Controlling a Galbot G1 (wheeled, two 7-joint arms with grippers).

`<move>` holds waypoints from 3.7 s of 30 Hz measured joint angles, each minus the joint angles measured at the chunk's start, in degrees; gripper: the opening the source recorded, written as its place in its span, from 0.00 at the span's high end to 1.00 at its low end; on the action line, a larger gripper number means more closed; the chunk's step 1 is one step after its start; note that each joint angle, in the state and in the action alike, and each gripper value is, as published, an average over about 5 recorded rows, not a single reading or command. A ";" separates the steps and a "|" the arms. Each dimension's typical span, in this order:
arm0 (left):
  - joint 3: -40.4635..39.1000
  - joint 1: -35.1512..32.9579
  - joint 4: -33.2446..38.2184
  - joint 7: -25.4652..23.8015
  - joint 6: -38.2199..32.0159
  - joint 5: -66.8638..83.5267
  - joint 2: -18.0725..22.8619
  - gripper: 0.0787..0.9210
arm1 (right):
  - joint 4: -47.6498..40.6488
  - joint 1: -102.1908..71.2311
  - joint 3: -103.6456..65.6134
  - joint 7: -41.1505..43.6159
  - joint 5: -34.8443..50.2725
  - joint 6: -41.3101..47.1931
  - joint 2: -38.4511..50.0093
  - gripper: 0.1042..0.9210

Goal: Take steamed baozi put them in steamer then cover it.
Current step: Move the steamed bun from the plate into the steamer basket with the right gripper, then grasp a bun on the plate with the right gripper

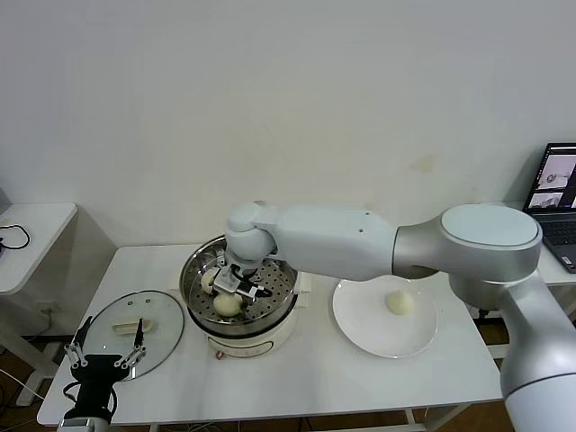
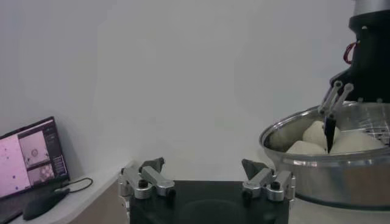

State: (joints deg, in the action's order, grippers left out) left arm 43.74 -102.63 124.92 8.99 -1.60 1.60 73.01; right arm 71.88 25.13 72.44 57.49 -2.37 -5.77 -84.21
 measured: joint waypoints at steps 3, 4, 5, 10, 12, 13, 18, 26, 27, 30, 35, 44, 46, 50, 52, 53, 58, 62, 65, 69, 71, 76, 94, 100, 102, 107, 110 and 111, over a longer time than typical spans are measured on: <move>-0.10 0.02 -0.08 0.01 -0.03 0.00 0.04 0.12 | -0.03 -0.06 0.17 0.40 -0.26 -0.49 -0.16 0.33; -0.12 0.02 -0.11 0.01 -0.04 0.00 0.05 0.12 | -0.02 -0.05 0.21 0.55 -0.33 -0.62 -0.17 0.33; -0.14 0.02 -0.15 0.01 -0.05 0.00 0.05 0.12 | -0.02 -0.03 0.24 0.71 -0.39 -0.75 -0.18 0.32; -0.21 0.07 -0.35 0.02 -0.11 0.01 0.05 0.12 | -0.02 0.38 0.24 1.25 -0.55 -1.35 -0.08 0.22; -0.24 0.13 -0.42 0.03 -0.13 0.01 0.04 0.12 | 0.07 0.60 0.14 1.45 -0.51 -1.49 0.05 0.16; -0.25 0.15 -0.45 0.03 -0.14 0.01 0.02 0.12 | 0.14 0.75 0.05 1.57 -0.47 -1.55 0.16 0.15; -0.27 0.30 -0.50 0.03 -0.16 0.03 -0.22 0.12 | 0.66 1.96 -0.70 2.17 -0.15 -1.67 1.12 0.12; -0.37 0.84 -0.24 0.00 0.06 0.02 -0.69 0.12 | 2.62 5.15 -2.89 4.06 1.52 0.17 4.94 0.12; -0.38 0.86 -0.21 0.00 0.08 0.01 -0.78 0.12 | 3.03 5.54 -3.22 4.29 1.93 0.74 5.66 0.12; -0.38 0.78 -0.09 -0.02 0.13 -0.01 -1.07 0.12 | 4.41 6.63 -4.25 5.02 3.35 2.95 8.34 0.12; -0.41 0.84 0.03 -0.06 0.23 0.00 -1.58 0.12 | 7.09 7.69 -5.72 6.12 5.59 7.39 14.57 0.12; -1.44 1.71 0.09 -0.23 0.70 -0.10 -2.03 0.12 | 12.46 5.37 -8.12 7.21 5.24 14.02 29.71 0.12; -1.68 1.98 -0.05 -0.28 0.82 -0.13 -2.07 0.12 | 13.14 4.02 -8.81 7.22 4.36 14.89 33.32 0.12; -2.01 2.33 -0.22 -0.38 1.03 -0.17 -2.38 0.12 | 13.92 0.13 -11.22 7.02 2.25 16.42 40.06 0.12; -2.11 2.39 -0.23 -0.44 1.17 -0.21 -2.56 0.12 | 14.03 -2.44 -13.03 6.85 1.05 17.03 42.90 0.12; -2.13 2.42 -0.22 -0.47 1.25 -0.23 -2.65 0.12 | 14.02 -3.86 -14.05 6.78 0.44 17.27 44.13 0.12; -2.12 2.47 -0.17 -0.57 1.55 -0.37 -2.98 0.12 | 13.44 -11.48 -19.43 6.34 -2.49 18.28 48.36 0.12; -2.09 2.28 -0.16 -0.58 1.59 -0.53 -2.97 0.12 | 12.35 -17.30 -23.65 5.86 -4.69 19.13 49.94 0.12; -2.08 2.02 -0.16 -0.58 1.59 -0.67 -2.84 0.12 | 11.23 -21.01 -26.48 5.45 -6.20 19.57 50.20 0.12; -1.95 1.70 -0.16 -0.58 1.59 -0.72 -2.78 0.12 | 9.11 -24.86 -29.59 5.02 -8.00 19.77 49.45 0.12; -1.82 1.56 -0.16 -0.58 1.59 -0.73 -2.77 0.12 | 7.70 -26.36 -30.92 4.95 -8.90 19.77 48.65 0.12; -1.60 1.27 -0.16 -0.59 1.59 -0.79 -2.71 0.12 | 3.77 -28.78 -33.31 4.73 -10.83 19.47 45.95 0.12; -1.46 1.42 -0.77 -0.59 1.63 -0.87 -2.62 0.12 | -7.43 -32.34 -37.00 3.76 -15.33 19.10 37.40 0.12; -1.51 1.56 -1.01 -0.59 1.62 -0.85 -2.55 0.12 | -9.22 -32.77 -37.27 3.97 -16.35 19.22 36.28 0.15; -1.52 1.58 -1.07 -0.59 1.61 -0.84 -2.52 0.12 | -9.77 -32.80 -37.35 3.99 -16.65 19.24 35.96 0.18; -1.55 1.57 -1.15 -0.57 1.58 -0.82 -2.44 0.12 | -10.80 -32.82 -37.51 3.99 -16.91 19.20 35.28 0.25; -1.49 1.46 -1.09 -0.56 1.55 -0.79 -2.44 0.12 | -11.00 -32.76 -37.54 4.03 -16.92 19.13 35.07 0.30; -1.45 1.42 -1.04 -0.56 1.55 -0.77 -2.44 0.12 | -11.04 -32.72 -37.53 4.07 -16.92 19.12 35.02 0.32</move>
State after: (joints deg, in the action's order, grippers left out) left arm 42.29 -101.21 123.88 8.43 -0.06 0.83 70.57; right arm 60.85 -7.59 34.91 61.55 -19.28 13.35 -49.19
